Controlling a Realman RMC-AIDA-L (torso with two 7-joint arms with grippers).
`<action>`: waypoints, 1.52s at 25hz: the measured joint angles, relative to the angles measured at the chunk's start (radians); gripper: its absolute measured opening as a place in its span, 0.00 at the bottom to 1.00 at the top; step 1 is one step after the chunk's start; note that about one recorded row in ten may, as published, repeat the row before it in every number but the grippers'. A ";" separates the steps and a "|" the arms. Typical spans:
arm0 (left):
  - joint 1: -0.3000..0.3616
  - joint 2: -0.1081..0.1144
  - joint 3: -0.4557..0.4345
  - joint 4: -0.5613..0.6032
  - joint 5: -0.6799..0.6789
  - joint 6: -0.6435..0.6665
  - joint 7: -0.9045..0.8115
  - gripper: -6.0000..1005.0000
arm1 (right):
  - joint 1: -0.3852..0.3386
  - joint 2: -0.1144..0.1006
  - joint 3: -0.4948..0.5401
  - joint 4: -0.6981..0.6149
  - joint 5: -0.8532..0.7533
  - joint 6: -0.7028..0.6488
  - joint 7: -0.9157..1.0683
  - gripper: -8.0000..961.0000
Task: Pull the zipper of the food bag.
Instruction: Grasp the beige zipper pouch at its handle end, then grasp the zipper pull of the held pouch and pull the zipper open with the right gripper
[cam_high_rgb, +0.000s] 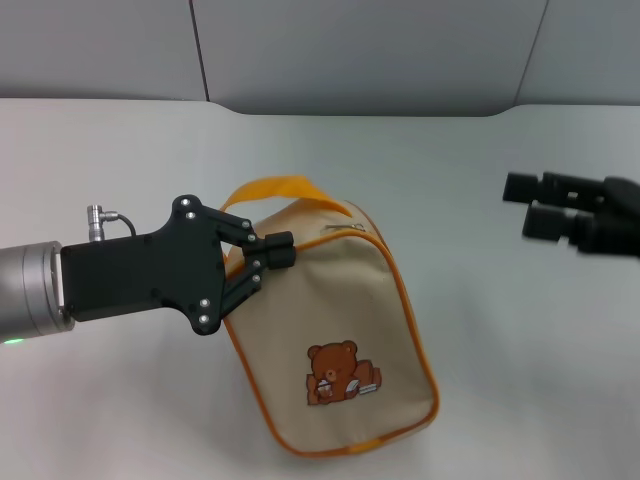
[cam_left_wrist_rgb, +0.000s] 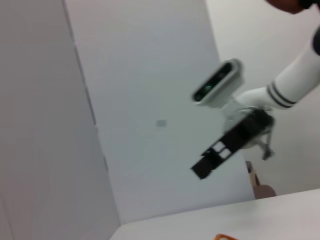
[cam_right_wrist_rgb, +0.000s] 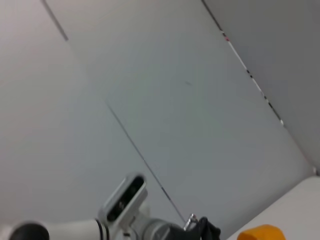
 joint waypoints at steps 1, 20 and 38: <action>-0.002 0.000 0.001 0.001 0.000 0.006 0.015 0.05 | 0.013 -0.005 -0.002 -0.008 0.006 -0.001 0.056 0.87; -0.003 -0.003 0.058 -0.018 -0.002 0.027 0.112 0.04 | 0.236 -0.023 -0.343 -0.084 -0.008 0.144 0.737 0.53; -0.014 -0.005 0.059 -0.018 0.000 0.026 0.116 0.04 | 0.307 0.000 -0.532 -0.077 -0.009 0.252 0.861 0.22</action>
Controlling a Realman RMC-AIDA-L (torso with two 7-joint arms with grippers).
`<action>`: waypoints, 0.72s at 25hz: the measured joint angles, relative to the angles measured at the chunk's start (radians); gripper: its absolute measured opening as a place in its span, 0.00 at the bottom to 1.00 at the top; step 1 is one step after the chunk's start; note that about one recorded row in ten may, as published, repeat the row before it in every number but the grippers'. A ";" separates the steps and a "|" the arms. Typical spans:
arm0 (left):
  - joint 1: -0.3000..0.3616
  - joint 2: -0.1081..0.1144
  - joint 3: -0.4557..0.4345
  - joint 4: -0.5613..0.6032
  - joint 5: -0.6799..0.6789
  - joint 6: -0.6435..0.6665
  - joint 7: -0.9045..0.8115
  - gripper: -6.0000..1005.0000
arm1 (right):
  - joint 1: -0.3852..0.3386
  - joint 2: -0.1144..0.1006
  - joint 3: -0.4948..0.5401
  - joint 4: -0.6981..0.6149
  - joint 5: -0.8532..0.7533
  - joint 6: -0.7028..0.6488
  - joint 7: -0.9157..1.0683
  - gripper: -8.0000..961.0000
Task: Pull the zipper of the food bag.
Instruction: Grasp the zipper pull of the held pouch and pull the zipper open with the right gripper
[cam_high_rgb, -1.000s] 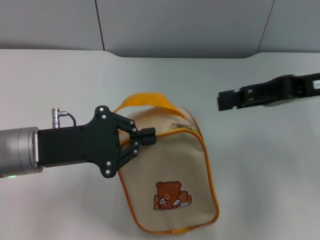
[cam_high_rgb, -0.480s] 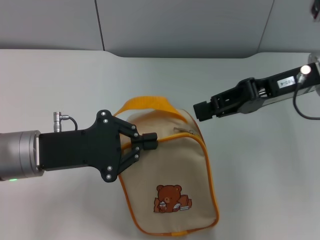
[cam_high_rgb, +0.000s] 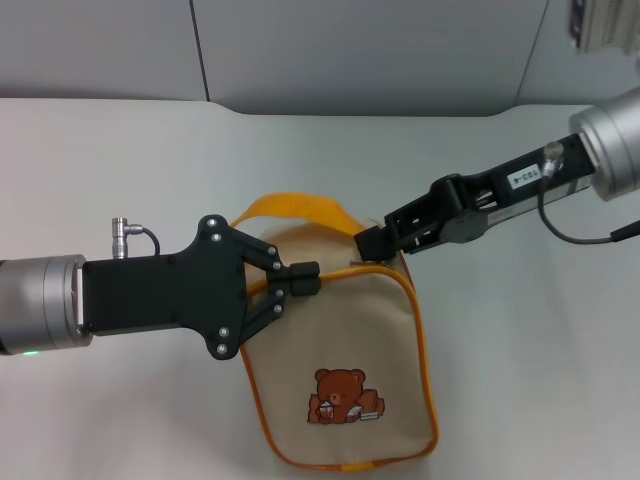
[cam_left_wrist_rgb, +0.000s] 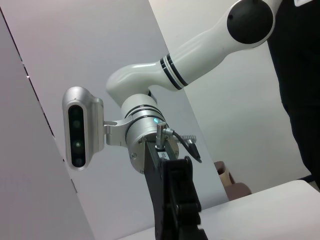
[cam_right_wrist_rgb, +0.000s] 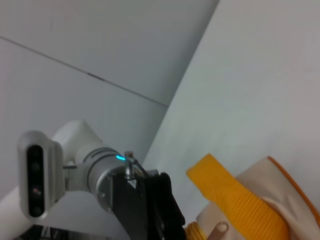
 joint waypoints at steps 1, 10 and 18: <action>-0.002 0.000 0.000 0.000 0.000 0.000 0.000 0.04 | 0.000 0.000 0.000 0.000 0.000 0.000 0.000 0.22; -0.007 -0.002 -0.002 0.001 0.000 -0.008 0.000 0.04 | 0.026 0.004 -0.044 -0.013 -0.020 0.021 0.037 0.19; -0.005 -0.001 -0.007 0.002 -0.006 -0.009 0.001 0.03 | 0.015 0.014 -0.047 -0.048 -0.023 0.022 -0.020 0.16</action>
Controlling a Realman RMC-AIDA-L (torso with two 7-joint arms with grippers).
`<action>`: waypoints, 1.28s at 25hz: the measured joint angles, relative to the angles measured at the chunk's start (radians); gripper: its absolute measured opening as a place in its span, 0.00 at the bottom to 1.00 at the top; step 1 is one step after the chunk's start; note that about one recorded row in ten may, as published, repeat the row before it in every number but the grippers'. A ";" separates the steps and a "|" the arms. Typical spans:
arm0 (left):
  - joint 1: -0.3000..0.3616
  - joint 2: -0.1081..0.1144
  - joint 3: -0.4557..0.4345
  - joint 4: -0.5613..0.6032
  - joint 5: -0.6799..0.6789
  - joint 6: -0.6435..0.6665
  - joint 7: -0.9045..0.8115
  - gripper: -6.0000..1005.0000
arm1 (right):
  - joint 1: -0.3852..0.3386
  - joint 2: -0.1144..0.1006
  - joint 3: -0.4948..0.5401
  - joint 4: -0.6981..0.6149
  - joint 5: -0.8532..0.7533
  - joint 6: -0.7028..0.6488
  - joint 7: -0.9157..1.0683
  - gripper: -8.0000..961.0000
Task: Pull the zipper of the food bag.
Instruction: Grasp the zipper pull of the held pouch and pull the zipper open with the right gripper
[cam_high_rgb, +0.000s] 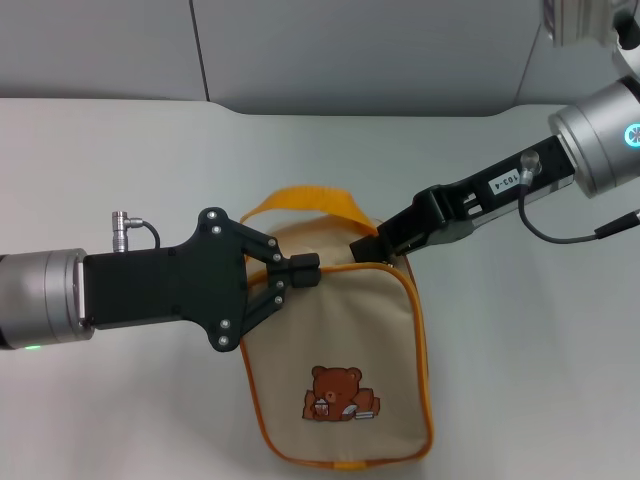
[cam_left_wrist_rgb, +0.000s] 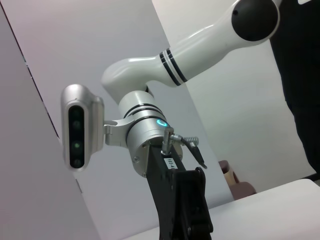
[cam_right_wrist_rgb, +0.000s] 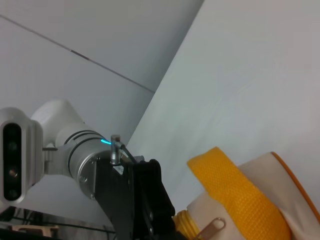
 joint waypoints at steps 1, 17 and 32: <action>0.001 0.000 0.000 0.000 -0.003 0.000 0.000 0.03 | -0.006 0.002 0.000 -0.014 0.000 -0.001 -0.008 0.16; 0.021 0.000 -0.003 -0.002 -0.037 -0.003 0.001 0.04 | -0.091 0.032 0.022 -0.106 0.071 0.004 -0.111 0.01; 0.070 0.004 -0.012 -0.061 -0.131 -0.103 -0.011 0.04 | -0.157 0.034 0.066 0.030 0.200 0.007 -0.456 0.00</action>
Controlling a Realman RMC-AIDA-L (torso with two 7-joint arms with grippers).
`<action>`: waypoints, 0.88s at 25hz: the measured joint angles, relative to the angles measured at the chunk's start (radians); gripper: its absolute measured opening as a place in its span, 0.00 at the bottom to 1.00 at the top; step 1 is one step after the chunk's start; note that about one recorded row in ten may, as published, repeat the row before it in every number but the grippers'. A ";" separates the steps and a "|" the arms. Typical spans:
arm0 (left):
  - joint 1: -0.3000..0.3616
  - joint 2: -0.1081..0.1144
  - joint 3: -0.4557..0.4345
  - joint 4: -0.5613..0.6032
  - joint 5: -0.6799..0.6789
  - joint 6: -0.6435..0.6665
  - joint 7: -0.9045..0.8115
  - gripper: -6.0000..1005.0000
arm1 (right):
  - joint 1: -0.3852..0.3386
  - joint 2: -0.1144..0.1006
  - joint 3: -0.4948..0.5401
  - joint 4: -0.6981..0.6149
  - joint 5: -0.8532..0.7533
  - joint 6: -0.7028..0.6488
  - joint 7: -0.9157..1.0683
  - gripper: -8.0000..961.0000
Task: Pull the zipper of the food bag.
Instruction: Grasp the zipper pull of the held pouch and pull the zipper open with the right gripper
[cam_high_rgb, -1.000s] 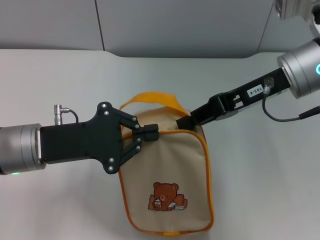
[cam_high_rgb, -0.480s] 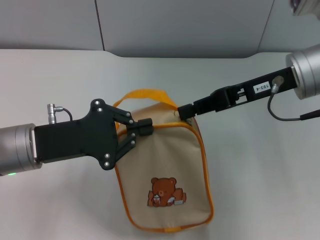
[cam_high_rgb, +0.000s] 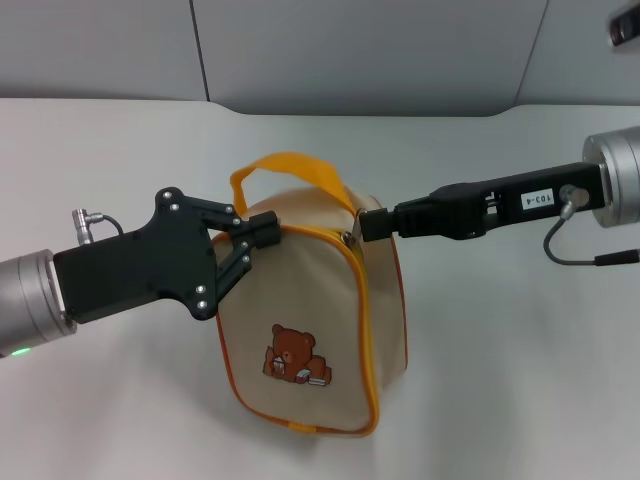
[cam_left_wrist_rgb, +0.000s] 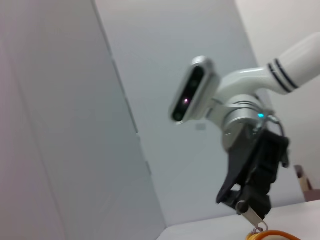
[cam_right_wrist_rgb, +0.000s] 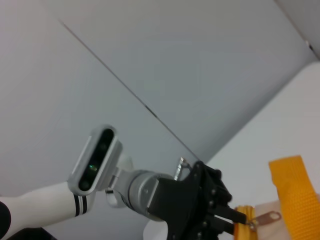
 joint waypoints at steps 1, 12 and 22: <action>0.001 0.001 -0.001 -0.012 -0.004 -0.008 -0.001 0.04 | 0.000 0.000 0.004 0.015 0.002 0.002 -0.021 0.00; 0.035 0.004 -0.028 -0.045 -0.034 -0.008 -0.015 0.04 | -0.010 0.010 0.002 0.052 -0.004 0.044 -0.125 0.01; 0.043 0.005 -0.024 -0.039 -0.033 0.032 0.016 0.03 | -0.074 0.006 0.032 -0.015 0.005 0.042 -0.221 0.01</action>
